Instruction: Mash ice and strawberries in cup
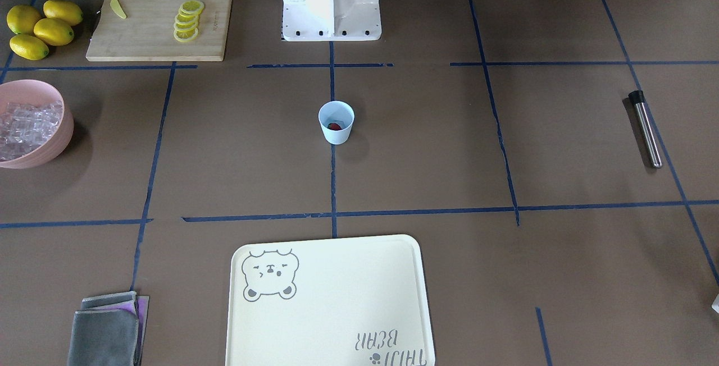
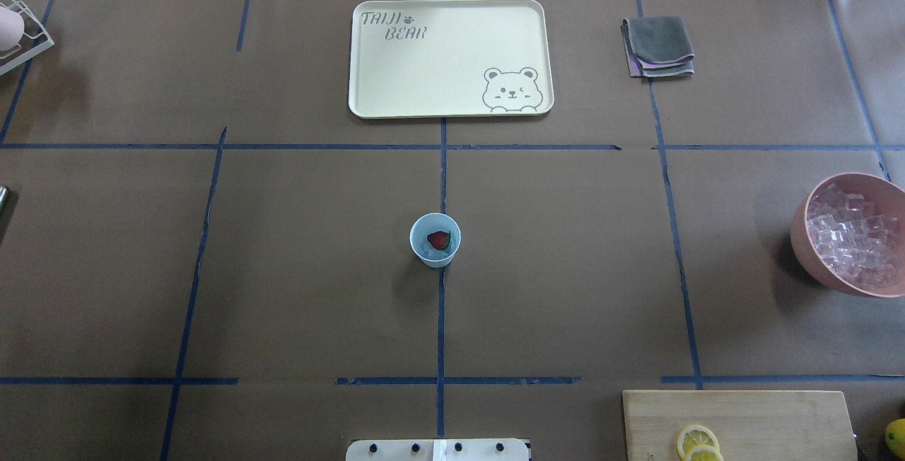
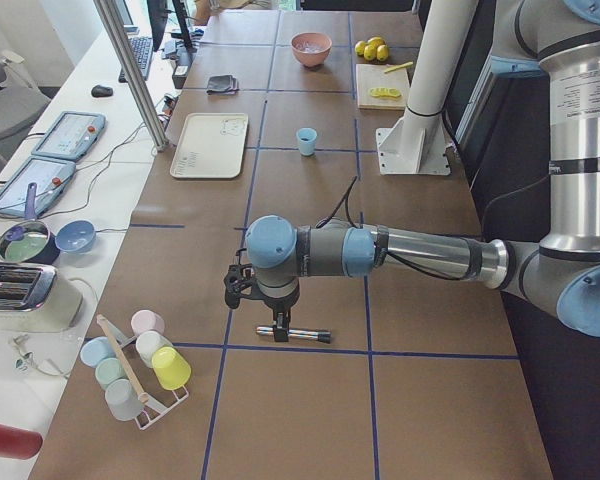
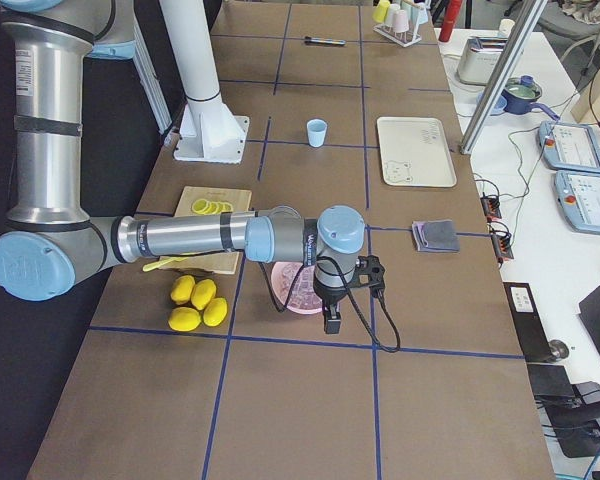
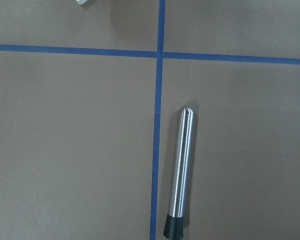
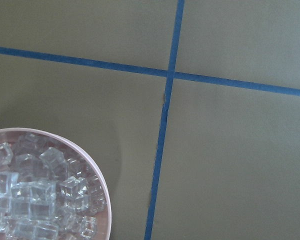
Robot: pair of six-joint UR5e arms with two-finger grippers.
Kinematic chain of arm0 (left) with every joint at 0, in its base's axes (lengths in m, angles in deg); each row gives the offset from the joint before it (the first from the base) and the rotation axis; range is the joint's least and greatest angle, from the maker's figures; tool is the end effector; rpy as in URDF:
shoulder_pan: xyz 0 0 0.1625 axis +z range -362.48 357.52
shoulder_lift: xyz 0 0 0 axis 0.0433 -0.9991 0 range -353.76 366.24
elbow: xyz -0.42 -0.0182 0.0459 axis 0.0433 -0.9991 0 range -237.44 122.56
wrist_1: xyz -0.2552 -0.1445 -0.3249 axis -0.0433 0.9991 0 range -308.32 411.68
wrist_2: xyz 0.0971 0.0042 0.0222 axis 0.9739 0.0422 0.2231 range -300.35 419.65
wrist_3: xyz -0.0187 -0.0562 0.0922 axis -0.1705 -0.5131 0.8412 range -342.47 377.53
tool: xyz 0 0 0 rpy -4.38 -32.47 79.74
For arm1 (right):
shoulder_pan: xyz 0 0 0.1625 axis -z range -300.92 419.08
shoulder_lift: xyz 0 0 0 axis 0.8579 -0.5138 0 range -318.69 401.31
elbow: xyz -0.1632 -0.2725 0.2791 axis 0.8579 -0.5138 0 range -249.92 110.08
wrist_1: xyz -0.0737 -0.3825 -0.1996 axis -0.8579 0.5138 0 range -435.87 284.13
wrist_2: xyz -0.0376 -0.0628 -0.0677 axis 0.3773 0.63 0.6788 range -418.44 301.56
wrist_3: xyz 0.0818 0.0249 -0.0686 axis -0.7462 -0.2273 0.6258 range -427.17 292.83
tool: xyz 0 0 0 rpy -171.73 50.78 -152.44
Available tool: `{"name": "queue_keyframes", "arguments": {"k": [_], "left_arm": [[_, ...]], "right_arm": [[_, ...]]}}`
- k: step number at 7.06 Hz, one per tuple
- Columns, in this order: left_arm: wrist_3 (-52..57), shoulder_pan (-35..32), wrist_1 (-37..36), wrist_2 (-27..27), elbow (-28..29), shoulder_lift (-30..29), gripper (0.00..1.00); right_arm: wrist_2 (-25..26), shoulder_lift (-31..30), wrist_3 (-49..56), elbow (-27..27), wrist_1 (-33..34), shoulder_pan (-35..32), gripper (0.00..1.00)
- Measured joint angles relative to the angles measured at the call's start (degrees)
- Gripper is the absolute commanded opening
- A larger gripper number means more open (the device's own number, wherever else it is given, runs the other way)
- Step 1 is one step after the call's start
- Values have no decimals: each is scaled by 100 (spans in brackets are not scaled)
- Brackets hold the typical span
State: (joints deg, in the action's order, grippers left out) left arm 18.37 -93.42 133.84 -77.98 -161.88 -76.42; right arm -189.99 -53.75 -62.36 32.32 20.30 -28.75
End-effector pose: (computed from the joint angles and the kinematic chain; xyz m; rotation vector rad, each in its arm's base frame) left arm -0.0598 -0.4574 0.6055 0.0006 0.8314 -0.0070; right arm 0.0425 -0.4795 0.6118 0.0339 -0.7251 -0.1228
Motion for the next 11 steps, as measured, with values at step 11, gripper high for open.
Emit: {"name": "queue_keyframes", "arguments": {"k": [11], "left_arm": [[12, 93, 261, 251, -434, 784, 100]], "right_arm": [[-74, -557, 12, 547, -26, -6, 100]]}}
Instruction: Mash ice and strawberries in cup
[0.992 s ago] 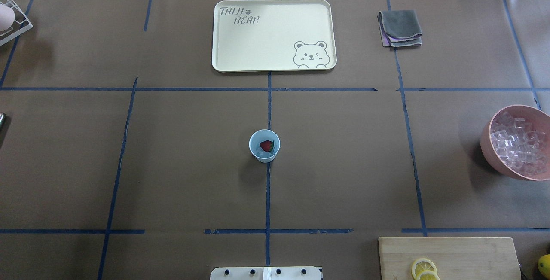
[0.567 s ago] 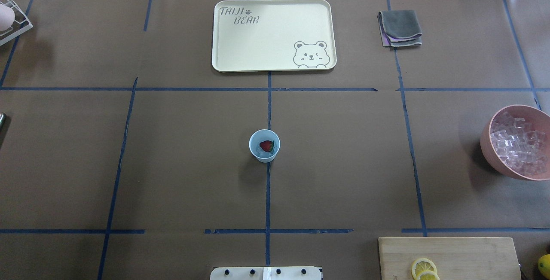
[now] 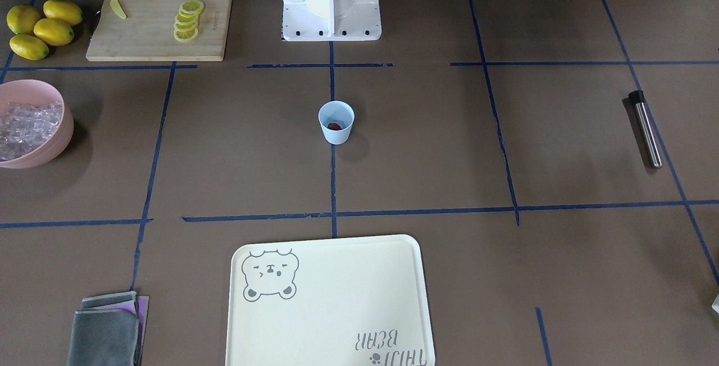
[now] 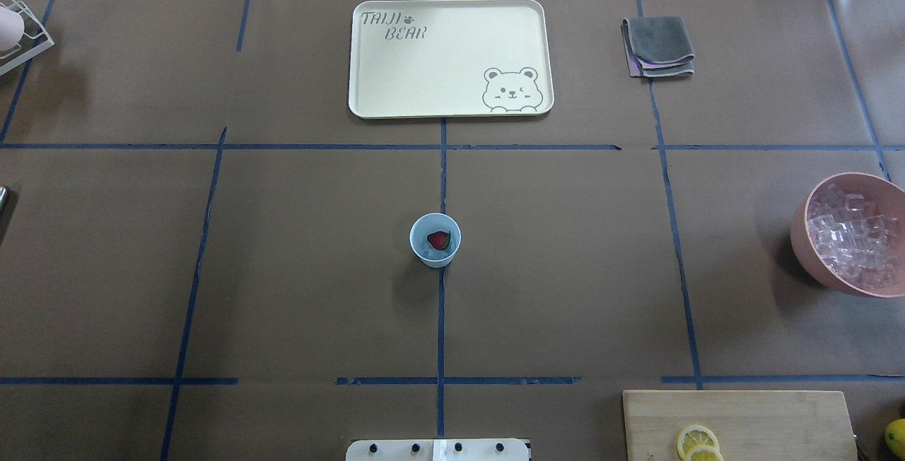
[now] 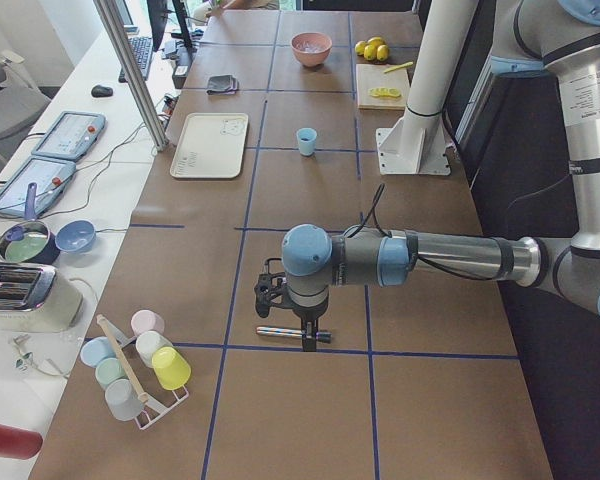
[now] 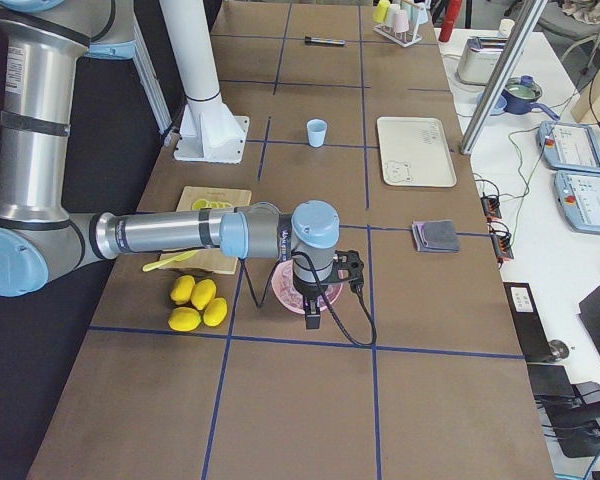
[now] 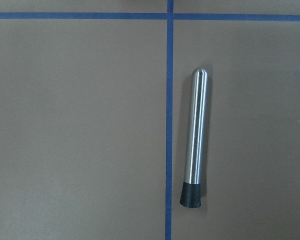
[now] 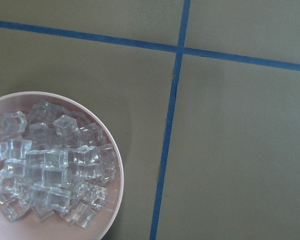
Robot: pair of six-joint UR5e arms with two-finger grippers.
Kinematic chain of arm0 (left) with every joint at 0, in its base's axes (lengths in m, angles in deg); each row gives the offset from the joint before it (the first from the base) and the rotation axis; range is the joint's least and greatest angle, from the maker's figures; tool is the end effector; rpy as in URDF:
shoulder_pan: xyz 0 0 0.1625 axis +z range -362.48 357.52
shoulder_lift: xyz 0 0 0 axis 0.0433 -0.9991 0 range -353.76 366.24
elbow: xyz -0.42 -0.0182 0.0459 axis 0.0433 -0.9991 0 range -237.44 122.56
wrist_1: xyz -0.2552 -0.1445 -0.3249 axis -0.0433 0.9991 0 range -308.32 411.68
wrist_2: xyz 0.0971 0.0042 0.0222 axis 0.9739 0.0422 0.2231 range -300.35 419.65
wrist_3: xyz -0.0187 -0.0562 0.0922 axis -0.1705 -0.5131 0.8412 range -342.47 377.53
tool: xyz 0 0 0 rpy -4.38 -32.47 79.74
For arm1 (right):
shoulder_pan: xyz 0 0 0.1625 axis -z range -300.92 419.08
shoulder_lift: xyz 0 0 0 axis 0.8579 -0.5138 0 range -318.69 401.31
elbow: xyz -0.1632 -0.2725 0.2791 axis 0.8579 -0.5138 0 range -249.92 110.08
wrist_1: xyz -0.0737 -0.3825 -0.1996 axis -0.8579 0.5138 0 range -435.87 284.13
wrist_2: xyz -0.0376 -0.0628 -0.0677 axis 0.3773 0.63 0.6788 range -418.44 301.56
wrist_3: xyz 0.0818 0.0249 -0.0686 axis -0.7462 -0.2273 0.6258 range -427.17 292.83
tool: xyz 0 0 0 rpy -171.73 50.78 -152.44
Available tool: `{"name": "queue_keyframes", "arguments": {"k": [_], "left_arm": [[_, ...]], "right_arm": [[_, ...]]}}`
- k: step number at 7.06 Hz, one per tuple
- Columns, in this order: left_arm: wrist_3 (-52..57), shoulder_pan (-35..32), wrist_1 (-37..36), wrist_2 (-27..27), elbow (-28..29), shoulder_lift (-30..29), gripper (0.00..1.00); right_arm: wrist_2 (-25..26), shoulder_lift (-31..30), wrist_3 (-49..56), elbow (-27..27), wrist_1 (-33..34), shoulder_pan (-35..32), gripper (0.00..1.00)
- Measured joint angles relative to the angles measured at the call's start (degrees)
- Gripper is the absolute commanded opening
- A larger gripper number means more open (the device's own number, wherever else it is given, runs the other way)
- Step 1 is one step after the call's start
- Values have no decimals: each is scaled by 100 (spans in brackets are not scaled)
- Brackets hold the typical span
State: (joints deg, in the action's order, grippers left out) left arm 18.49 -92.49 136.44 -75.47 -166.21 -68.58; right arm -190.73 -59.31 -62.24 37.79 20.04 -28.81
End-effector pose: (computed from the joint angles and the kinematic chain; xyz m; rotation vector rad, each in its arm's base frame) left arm -0.0557 -0.4027 0.6246 -0.0208 0.7877 0.0044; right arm 0.0434 -0.4391 0.6056 0.0382 -0.7379 -0.1248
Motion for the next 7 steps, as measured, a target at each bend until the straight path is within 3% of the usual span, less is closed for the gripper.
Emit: {"name": "queue_keyframes", "arguments": {"k": [7], "left_arm": [[-17, -35, -36, 30, 5, 30, 100]], "right_arm": [[-1, -306, 65, 254, -11, 0, 100]]}}
